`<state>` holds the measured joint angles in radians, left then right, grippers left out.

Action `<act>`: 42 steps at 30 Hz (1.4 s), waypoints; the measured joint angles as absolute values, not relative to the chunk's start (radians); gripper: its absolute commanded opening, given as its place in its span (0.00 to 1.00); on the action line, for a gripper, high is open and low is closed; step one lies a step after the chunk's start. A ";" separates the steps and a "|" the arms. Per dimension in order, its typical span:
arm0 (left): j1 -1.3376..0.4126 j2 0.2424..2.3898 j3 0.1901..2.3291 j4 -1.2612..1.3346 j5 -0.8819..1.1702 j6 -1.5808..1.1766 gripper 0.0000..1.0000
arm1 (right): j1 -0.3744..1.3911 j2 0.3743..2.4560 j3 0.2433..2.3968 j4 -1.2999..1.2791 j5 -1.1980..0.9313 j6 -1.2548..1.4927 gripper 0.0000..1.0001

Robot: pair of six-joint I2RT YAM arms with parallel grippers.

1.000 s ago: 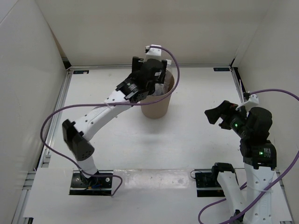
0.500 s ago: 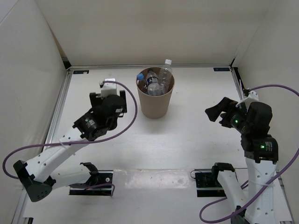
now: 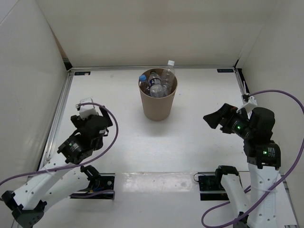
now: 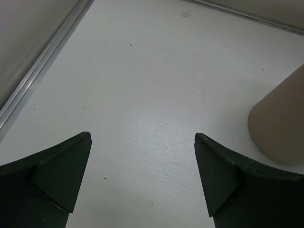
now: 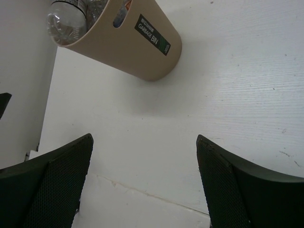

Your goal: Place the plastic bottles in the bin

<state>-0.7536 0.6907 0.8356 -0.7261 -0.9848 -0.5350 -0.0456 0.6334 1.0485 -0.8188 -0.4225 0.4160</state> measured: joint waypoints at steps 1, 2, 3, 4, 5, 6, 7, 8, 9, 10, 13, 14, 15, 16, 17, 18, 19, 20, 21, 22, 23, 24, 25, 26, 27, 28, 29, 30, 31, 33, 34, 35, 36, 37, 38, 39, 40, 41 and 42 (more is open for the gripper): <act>-0.753 0.704 0.836 -0.725 -0.986 -0.543 1.00 | -0.046 0.630 1.048 -0.817 -0.428 0.416 0.90; -0.751 0.723 0.836 -0.726 -0.986 -0.551 1.00 | -0.046 0.627 1.049 -0.818 -0.434 0.415 0.90; -0.748 0.743 0.836 -0.730 -0.986 -0.559 1.00 | -0.046 0.626 1.049 -0.818 -0.437 0.415 0.90; -0.741 0.760 0.836 -0.734 -0.982 -0.569 1.00 | -0.046 0.626 1.050 -0.819 -0.441 0.415 0.90; -0.734 0.775 0.835 -0.739 -0.976 -0.579 1.00 | -0.046 0.626 1.051 -0.820 -0.445 0.415 0.90; -0.724 0.783 0.831 -0.741 -0.971 -0.587 1.00 | -0.046 0.626 1.051 -0.821 -0.450 0.415 0.90; -0.714 0.781 0.823 -0.739 -0.963 -0.591 1.00 | -0.046 0.626 1.052 -0.822 -0.453 0.415 0.90; -0.704 0.770 0.810 -0.733 -0.955 -0.594 1.00 | -0.046 0.627 1.053 -0.822 -0.458 0.415 0.90; -0.696 0.754 0.796 -0.730 -0.947 -0.595 1.00 | -0.046 0.628 1.055 -0.822 -0.464 0.415 0.90; -0.690 0.732 0.781 -0.729 -0.944 -0.595 1.00 | -0.046 0.631 1.058 -0.823 -0.471 0.415 0.90; -0.683 0.677 0.757 -0.724 -0.933 -0.596 1.00 | -0.049 0.650 1.079 -0.833 -0.488 0.414 0.90; -0.683 0.662 0.752 -0.717 -0.931 -0.599 1.00 | -0.053 0.659 1.087 -0.838 -0.493 0.414 0.90; -0.683 0.649 0.746 -0.707 -0.929 -0.603 1.00 | -0.059 0.666 1.094 -0.839 -0.499 0.415 0.90; -0.683 0.636 0.741 -0.700 -0.925 -0.606 1.00 | -0.068 0.673 1.098 -0.840 -0.505 0.415 0.90; -0.683 0.627 0.734 -0.694 -0.923 -0.614 1.00 | -0.080 0.676 1.101 -0.840 -0.508 0.416 0.90; -0.683 0.618 0.725 -0.687 -0.923 -0.623 1.00 | -0.095 0.677 1.102 -0.840 -0.513 0.417 0.90; -0.683 0.611 0.714 -0.682 -0.923 -0.630 1.00 | -0.101 0.677 1.102 -0.841 -0.517 0.418 0.90; -0.683 0.601 0.701 -0.675 -0.922 -0.634 1.00 | -0.120 0.677 1.102 -0.840 -0.534 0.420 0.90; -0.683 0.591 0.688 -0.669 -0.921 -0.634 1.00 | -0.143 0.678 1.102 -0.838 -0.555 0.424 0.90; -0.683 0.578 0.670 -0.653 -0.918 -0.629 1.00 | -0.165 0.681 1.102 -0.838 -0.579 0.429 0.90; -0.683 0.562 0.649 -0.633 -0.914 -0.620 1.00 | -0.182 0.688 1.101 -0.836 -0.604 0.438 0.90; -0.682 0.543 0.626 -0.611 -0.910 -0.612 1.00 | -0.194 0.696 1.099 -0.832 -0.626 0.444 0.90; -0.682 0.523 0.602 -0.588 -0.907 -0.598 1.00 | -0.199 0.703 1.092 -0.823 -0.644 0.450 0.90; -0.683 0.503 0.579 -0.560 -0.904 -0.581 1.00 | -0.204 0.709 1.083 -0.813 -0.660 0.455 0.90; -0.682 0.482 0.554 -0.527 -0.902 -0.564 1.00 | -0.209 0.716 1.074 -0.810 -0.674 0.459 0.90; -0.682 0.462 0.525 -0.486 -0.899 -0.527 1.00 | -0.216 0.719 1.062 -0.806 -0.686 0.462 0.90; -0.682 0.445 0.497 -0.442 -0.894 -0.494 1.00 | -0.221 0.720 1.054 -0.805 -0.692 0.464 0.90; -0.682 0.431 0.465 -0.389 -0.887 -0.456 1.00 | -0.224 0.720 1.046 -0.805 -0.697 0.465 0.90; -0.682 0.422 0.432 -0.334 -0.876 -0.418 1.00 | -0.225 0.720 1.039 -0.804 -0.702 0.468 0.90; -0.682 0.416 0.372 -0.233 -0.856 -0.352 1.00 | -0.224 0.719 1.030 -0.798 -0.717 0.472 0.90; -0.682 0.421 0.355 -0.200 -0.854 -0.329 1.00 | -0.224 0.719 1.030 -0.794 -0.727 0.475 0.90; -0.682 0.430 0.346 -0.175 -0.852 -0.306 1.00 | -0.224 0.717 1.030 -0.789 -0.735 0.476 0.90; -0.682 0.440 0.345 -0.154 -0.852 -0.285 1.00 | -0.224 0.714 1.030 -0.786 -0.741 0.475 0.90; -0.682 0.454 0.345 -0.127 -0.853 -0.258 1.00 | -0.223 0.710 1.030 -0.785 -0.744 0.474 0.90; -0.682 0.470 0.349 -0.112 -0.858 -0.233 1.00 | -0.220 0.703 1.030 -0.786 -0.744 0.471 0.90; -0.682 0.492 0.359 -0.107 -0.866 -0.214 1.00 | -0.215 0.697 1.030 -0.786 -0.741 0.467 0.90; -0.682 0.517 0.373 -0.108 -0.884 -0.198 1.00 | -0.208 0.691 1.030 -0.786 -0.736 0.463 0.90; -0.682 0.545 0.389 -0.112 -0.904 -0.186 1.00 | -0.202 0.685 1.030 -0.787 -0.732 0.461 0.90; -0.682 0.569 0.405 -0.117 -0.932 -0.175 1.00 | -0.198 0.679 1.030 -0.788 -0.726 0.456 0.90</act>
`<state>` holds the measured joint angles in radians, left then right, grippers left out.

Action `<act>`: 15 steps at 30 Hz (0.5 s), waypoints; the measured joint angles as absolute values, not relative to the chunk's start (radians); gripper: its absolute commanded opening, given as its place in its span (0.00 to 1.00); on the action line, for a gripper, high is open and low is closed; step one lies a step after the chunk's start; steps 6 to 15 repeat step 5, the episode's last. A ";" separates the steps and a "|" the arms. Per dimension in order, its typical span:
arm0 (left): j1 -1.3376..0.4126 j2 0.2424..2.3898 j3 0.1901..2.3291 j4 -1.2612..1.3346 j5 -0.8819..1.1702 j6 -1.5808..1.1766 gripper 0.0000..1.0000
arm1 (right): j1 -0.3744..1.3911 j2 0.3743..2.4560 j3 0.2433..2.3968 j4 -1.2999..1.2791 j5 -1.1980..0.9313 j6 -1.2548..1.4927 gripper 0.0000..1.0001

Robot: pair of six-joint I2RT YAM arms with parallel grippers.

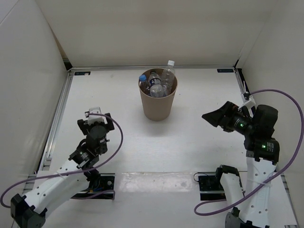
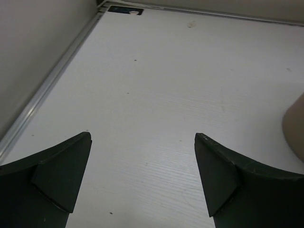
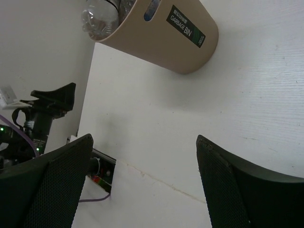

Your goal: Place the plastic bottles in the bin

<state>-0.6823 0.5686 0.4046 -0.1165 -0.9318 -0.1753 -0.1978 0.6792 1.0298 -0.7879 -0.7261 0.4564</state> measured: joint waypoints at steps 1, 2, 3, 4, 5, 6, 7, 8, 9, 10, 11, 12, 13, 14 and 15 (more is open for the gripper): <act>-0.682 0.593 0.419 -0.119 -0.962 -0.164 1.00 | -0.193 0.673 1.030 -0.789 -0.723 0.452 0.90; -0.682 0.615 0.430 -0.119 -0.997 -0.153 1.00 | -0.193 0.671 1.030 -0.790 -0.722 0.446 0.90; -0.682 0.629 0.437 -0.118 -1.027 -0.140 1.00 | -0.194 0.672 1.030 -0.790 -0.722 0.439 0.90; -0.682 0.638 0.440 -0.115 -1.058 -0.127 1.00 | -0.196 0.675 1.029 -0.790 -0.724 0.435 0.90; -0.682 0.641 0.440 -0.114 -1.088 -0.116 1.00 | -0.196 0.678 1.027 -0.788 -0.728 0.430 0.90; -0.682 0.641 0.440 -0.114 -1.088 -0.116 1.00 | -0.196 0.678 1.027 -0.788 -0.728 0.430 0.90; -0.682 0.641 0.440 -0.114 -1.088 -0.116 1.00 | -0.196 0.678 1.027 -0.788 -0.728 0.430 0.90; -0.682 0.641 0.440 -0.114 -1.088 -0.116 1.00 | -0.196 0.678 1.027 -0.788 -0.728 0.430 0.90; -0.682 0.641 0.440 -0.114 -1.088 -0.116 1.00 | -0.196 0.678 1.027 -0.788 -0.728 0.430 0.90; -0.682 0.641 0.440 -0.114 -1.088 -0.116 1.00 | -0.196 0.678 1.027 -0.788 -0.728 0.430 0.90; -0.682 0.641 0.440 -0.114 -1.088 -0.116 1.00 | -0.196 0.678 1.027 -0.788 -0.728 0.430 0.90; -0.682 0.641 0.440 -0.114 -1.088 -0.116 1.00 | -0.196 0.678 1.027 -0.788 -0.728 0.430 0.90; -0.682 0.641 0.440 -0.114 -1.088 -0.116 1.00 | -0.196 0.678 1.027 -0.788 -0.728 0.430 0.90; -0.682 0.641 0.440 -0.114 -1.088 -0.116 1.00 | -0.196 0.678 1.027 -0.788 -0.728 0.430 0.90; -0.682 0.641 0.440 -0.114 -1.088 -0.116 1.00 | -0.196 0.678 1.027 -0.788 -0.728 0.430 0.90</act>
